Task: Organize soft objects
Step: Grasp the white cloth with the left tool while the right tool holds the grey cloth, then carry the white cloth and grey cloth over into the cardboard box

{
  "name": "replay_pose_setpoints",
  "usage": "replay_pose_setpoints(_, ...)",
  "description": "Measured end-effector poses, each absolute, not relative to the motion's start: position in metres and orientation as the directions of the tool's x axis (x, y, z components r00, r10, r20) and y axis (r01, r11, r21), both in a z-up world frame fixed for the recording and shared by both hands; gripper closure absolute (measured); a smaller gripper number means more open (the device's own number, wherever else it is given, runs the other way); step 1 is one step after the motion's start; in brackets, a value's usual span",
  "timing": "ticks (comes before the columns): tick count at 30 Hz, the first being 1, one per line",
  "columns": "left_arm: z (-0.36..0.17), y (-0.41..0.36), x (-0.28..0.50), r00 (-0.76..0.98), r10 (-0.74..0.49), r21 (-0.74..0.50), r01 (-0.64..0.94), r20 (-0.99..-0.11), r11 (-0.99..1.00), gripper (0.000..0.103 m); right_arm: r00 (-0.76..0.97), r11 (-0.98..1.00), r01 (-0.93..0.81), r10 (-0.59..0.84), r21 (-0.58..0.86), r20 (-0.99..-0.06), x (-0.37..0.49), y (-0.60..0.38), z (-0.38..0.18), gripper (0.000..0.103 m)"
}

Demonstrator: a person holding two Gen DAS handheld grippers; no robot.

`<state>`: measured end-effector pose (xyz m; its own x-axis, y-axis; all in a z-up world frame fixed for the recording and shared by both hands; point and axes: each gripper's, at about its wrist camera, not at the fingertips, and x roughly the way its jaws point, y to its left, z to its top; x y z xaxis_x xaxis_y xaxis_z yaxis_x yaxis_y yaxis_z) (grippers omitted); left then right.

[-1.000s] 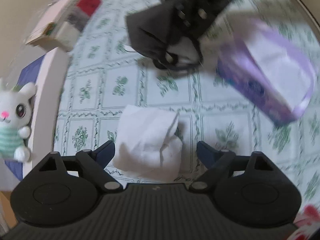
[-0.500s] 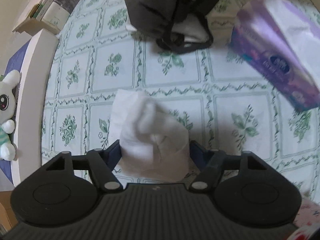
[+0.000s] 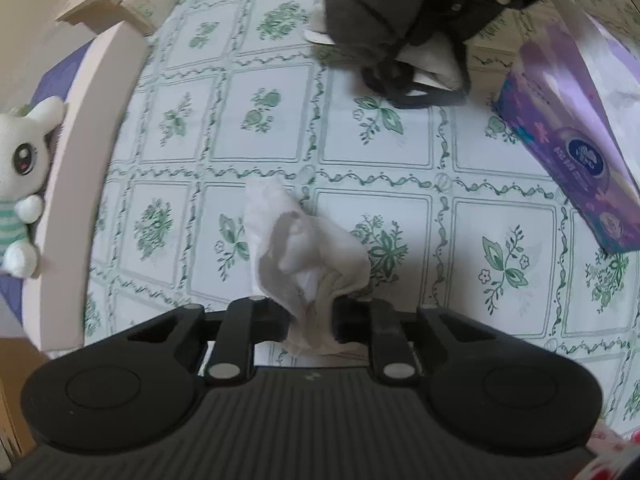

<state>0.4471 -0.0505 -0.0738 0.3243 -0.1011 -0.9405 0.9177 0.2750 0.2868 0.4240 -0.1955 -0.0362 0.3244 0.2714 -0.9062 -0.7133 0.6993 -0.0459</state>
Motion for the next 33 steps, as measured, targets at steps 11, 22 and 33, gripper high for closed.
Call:
replay_pose_setpoints(11, 0.011, -0.038, 0.415, 0.404, -0.168, 0.316, 0.865, -0.899, 0.39, 0.087, 0.374, 0.678, -0.725, 0.246, -0.117, -0.894, 0.389, -0.188, 0.008, 0.093)
replay_pose_setpoints(22, 0.087, -0.014, 0.348, 0.48, -0.17, 0.324, 0.774, -0.86, 0.545, 0.087, 0.467, 0.667, -0.72, 0.262, -0.191, -0.844, 0.328, -0.178, 0.083, 0.093)
replay_pose_setpoints(33, 0.14, 0.023, 0.269, 0.554, -0.189, 0.283, 0.653, -0.811, 0.702, 0.087, 0.524, 0.662, -0.718, 0.31, -0.216, -0.793, 0.249, -0.176, 0.135, 0.093)
